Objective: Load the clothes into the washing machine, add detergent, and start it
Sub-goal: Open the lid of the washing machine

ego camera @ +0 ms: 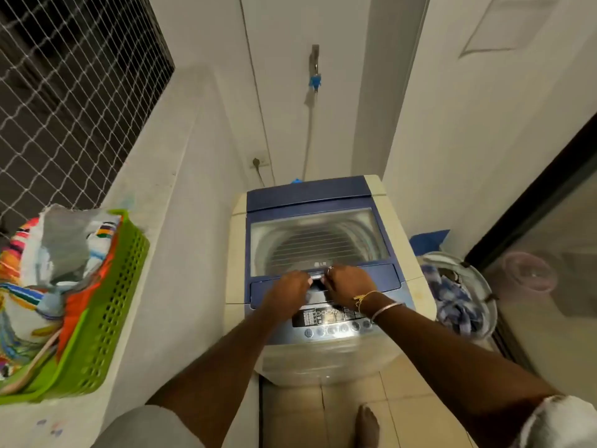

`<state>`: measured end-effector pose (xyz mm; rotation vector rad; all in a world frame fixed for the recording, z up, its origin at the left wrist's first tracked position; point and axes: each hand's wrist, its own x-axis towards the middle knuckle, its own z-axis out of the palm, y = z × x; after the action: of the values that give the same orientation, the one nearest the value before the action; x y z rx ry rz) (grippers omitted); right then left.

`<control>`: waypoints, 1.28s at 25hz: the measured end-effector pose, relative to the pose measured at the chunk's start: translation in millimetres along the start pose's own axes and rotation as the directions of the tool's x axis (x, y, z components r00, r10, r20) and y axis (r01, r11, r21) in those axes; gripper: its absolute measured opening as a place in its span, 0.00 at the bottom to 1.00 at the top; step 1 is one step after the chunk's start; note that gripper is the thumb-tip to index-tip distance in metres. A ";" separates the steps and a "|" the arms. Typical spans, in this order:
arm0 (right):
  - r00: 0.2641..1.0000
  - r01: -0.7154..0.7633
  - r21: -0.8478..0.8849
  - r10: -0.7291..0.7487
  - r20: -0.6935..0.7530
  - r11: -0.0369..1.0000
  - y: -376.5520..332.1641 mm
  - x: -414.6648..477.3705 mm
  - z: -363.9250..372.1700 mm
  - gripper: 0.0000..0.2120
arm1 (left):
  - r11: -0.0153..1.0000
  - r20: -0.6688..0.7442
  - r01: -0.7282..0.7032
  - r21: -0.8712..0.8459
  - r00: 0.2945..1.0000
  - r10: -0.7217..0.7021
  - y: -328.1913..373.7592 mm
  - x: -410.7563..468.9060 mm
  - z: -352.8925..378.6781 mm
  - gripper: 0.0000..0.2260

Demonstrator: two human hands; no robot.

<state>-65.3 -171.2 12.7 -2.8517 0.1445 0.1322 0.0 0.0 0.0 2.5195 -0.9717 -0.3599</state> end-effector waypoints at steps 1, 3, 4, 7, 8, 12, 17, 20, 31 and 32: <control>1.000 0.016 0.004 -0.016 0.016 1.000 1.6 -1.6 4.6 0.14 | 1.000 0.058 -0.016 0.004 0.998 0.016 -1.5 1.6 5.7 0.12; 0.999 0.027 0.005 -0.027 0.035 1.000 5.8 -5.5 13.2 0.15 | 1.000 0.136 0.002 0.029 0.991 -0.006 -3.1 2.2 13.4 0.14; 0.998 0.000 -0.002 0.000 0.059 1.000 5.4 -8.9 15.6 0.16 | 0.998 0.144 0.000 0.070 0.990 -0.011 -2.1 1.3 15.4 0.14; 0.994 -0.014 -0.045 0.019 0.109 0.999 7.9 -11.3 21.9 0.17 | 0.982 0.177 -0.037 0.183 0.984 0.004 -1.0 1.8 23.4 0.14; 0.992 -0.020 -0.054 0.027 0.124 0.998 7.9 -11.4 22.5 0.17 | 0.981 0.175 -0.041 0.192 0.984 0.007 -1.3 1.7 25.1 0.13; 0.986 -0.029 -0.079 0.042 0.164 0.996 6.3 -12.6 20.5 0.13 | 0.978 0.186 -0.003 0.211 0.982 -0.038 -7.7 4.0 34.2 0.07; 0.978 -0.031 -0.105 0.052 0.203 0.994 6.3 -14.4 18.3 0.17 | 0.972 0.191 -0.042 0.231 0.982 -0.003 -3.1 1.2 31.3 0.06; 0.977 -0.018 -0.110 0.041 0.209 0.994 7.0 -14.0 16.5 0.15 | 0.969 0.176 -0.039 0.243 0.984 -0.005 -0.2 -1.1 29.2 0.06; 0.956 0.003 -0.044 0.010 0.294 0.999 -6.1 1.2 -69.4 0.12 | 0.992 0.242 -0.010 0.123 0.970 -0.020 26.8 14.8 -59.2 0.04; 0.950 0.001 -0.019 0.005 0.312 1.000 -8.2 9.7 -86.7 0.12 | 0.994 0.248 -0.013 0.111 0.969 -0.015 32.7 20.4 -76.1 0.05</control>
<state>-48.1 -188.8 96.8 -2.8033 0.0804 0.5846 24.6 -14.2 80.4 2.6202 -1.1117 -0.6521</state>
